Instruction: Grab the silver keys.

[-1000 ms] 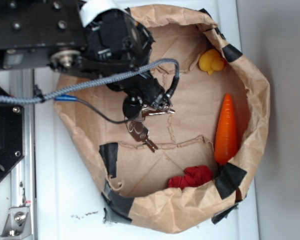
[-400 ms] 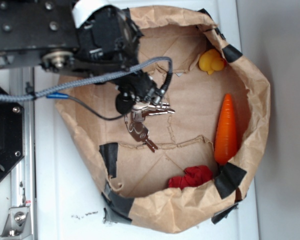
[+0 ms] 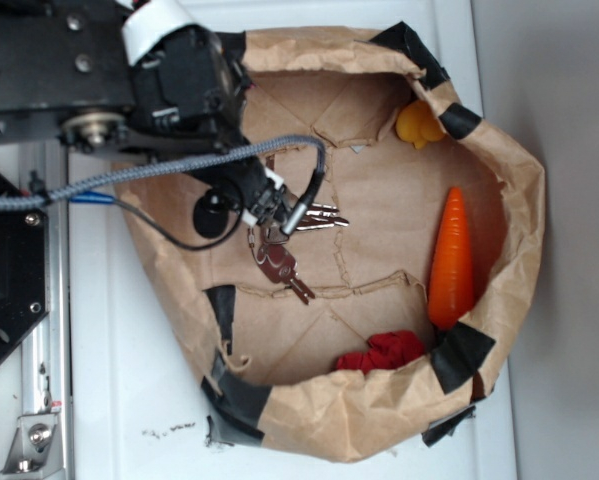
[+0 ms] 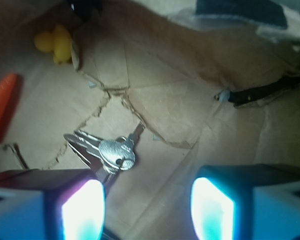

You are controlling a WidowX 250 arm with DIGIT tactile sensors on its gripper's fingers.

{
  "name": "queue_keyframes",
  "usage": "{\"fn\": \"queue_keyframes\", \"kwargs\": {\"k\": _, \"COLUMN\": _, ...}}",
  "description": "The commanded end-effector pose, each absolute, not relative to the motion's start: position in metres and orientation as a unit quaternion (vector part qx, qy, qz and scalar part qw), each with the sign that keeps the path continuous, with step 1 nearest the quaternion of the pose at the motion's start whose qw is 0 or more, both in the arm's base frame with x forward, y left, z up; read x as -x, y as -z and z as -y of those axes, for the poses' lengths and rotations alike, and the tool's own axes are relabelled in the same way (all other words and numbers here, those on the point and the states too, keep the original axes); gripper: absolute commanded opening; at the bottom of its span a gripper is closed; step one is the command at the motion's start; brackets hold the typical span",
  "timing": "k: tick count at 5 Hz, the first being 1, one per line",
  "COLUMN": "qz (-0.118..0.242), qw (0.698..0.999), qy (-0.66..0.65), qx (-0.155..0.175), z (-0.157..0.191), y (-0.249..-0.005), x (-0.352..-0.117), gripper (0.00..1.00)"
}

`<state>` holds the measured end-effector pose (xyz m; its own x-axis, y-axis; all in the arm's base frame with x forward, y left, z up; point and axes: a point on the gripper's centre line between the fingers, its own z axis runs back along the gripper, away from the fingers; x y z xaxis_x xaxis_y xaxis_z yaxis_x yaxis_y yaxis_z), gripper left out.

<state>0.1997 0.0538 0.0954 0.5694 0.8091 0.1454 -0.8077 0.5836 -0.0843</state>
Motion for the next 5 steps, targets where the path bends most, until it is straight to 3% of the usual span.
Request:
{"fn": "queue_keyframes", "kwargs": {"k": 1, "qz": 0.093, "qw": 0.884, "qy": -0.456, "qx": 0.035, "z": -0.056, "y": -0.098, "x": -0.188, "gripper": 1.00}}
{"fn": "queue_keyframes", "kwargs": {"k": 5, "qz": 0.100, "qw": 0.858, "qy": -0.501, "qx": 0.057, "z": -0.036, "y": -0.068, "x": -0.218, "gripper": 1.00}}
